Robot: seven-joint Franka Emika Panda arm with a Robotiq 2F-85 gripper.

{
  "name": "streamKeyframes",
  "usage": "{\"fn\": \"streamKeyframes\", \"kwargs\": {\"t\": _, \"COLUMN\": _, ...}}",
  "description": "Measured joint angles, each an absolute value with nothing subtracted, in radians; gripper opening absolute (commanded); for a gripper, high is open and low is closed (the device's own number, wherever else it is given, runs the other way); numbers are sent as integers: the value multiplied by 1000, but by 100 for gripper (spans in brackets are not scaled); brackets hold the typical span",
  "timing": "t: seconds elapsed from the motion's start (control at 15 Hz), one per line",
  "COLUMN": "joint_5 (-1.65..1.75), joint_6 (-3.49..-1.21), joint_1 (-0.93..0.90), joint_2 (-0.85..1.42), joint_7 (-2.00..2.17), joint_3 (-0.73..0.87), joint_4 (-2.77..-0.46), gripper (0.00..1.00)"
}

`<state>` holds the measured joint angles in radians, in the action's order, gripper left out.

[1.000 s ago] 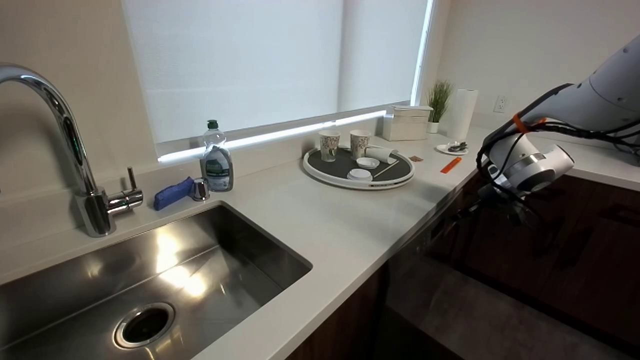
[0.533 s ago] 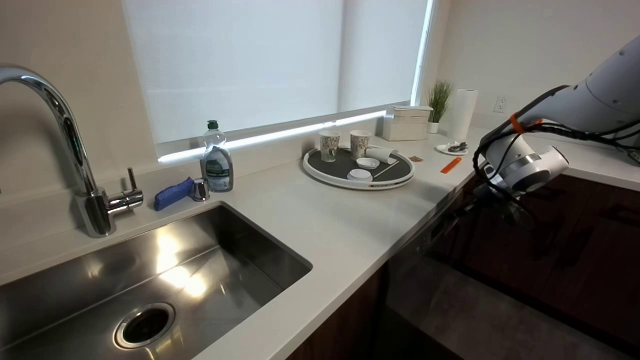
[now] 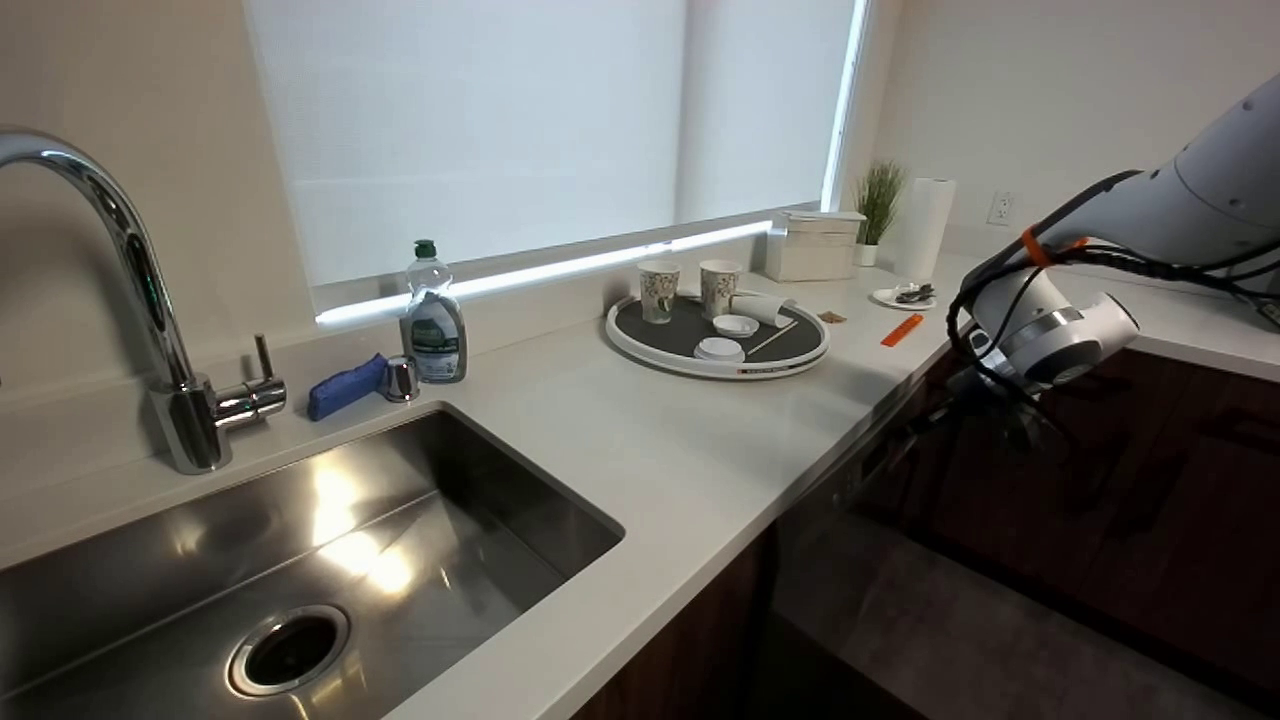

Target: Press a button on the right side of the dish washing machine

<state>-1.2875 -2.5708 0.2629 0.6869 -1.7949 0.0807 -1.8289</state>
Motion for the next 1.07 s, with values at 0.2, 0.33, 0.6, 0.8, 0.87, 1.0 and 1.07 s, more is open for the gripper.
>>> {"fn": "streamKeyframes", "kwargs": {"t": 0.2, "joint_5": -1292, "joint_6": -2571, "joint_1": 266, "joint_2": 687, "joint_7": -1795, "joint_3": 78, "joint_4": -1829, "gripper": 0}}
{"fn": "streamKeyframes", "kwargs": {"t": 0.33, "joint_5": -1317, "joint_6": -2570, "joint_1": 273, "joint_2": 687, "joint_7": -1795, "joint_3": 71, "joint_4": -1832, "gripper": 0}}
{"fn": "streamKeyframes", "kwargs": {"t": 0.6, "joint_5": -1378, "joint_6": -2559, "joint_1": 289, "joint_2": 688, "joint_7": -1795, "joint_3": 61, "joint_4": -1837, "gripper": 0}}
{"fn": "streamKeyframes", "kwargs": {"t": 0.8, "joint_5": -1408, "joint_6": -2549, "joint_1": 293, "joint_2": 689, "joint_7": -1795, "joint_3": 61, "joint_4": -1840, "gripper": 0}}
{"fn": "streamKeyframes", "kwargs": {"t": 0.87, "joint_5": -1416, "joint_6": -2548, "joint_1": 294, "joint_2": 690, "joint_7": -1795, "joint_3": 61, "joint_4": -1840, "gripper": 0}}
{"fn": "streamKeyframes", "kwargs": {"t": 1.0, "joint_5": -1423, "joint_6": -2547, "joint_1": 294, "joint_2": 690, "joint_7": -1795, "joint_3": 61, "joint_4": -1841, "gripper": 0}}
{"fn": "streamKeyframes", "kwargs": {"t": 1.07, "joint_5": -1423, "joint_6": -2547, "joint_1": 294, "joint_2": 690, "joint_7": -1795, "joint_3": 62, "joint_4": -1841, "gripper": 0}}
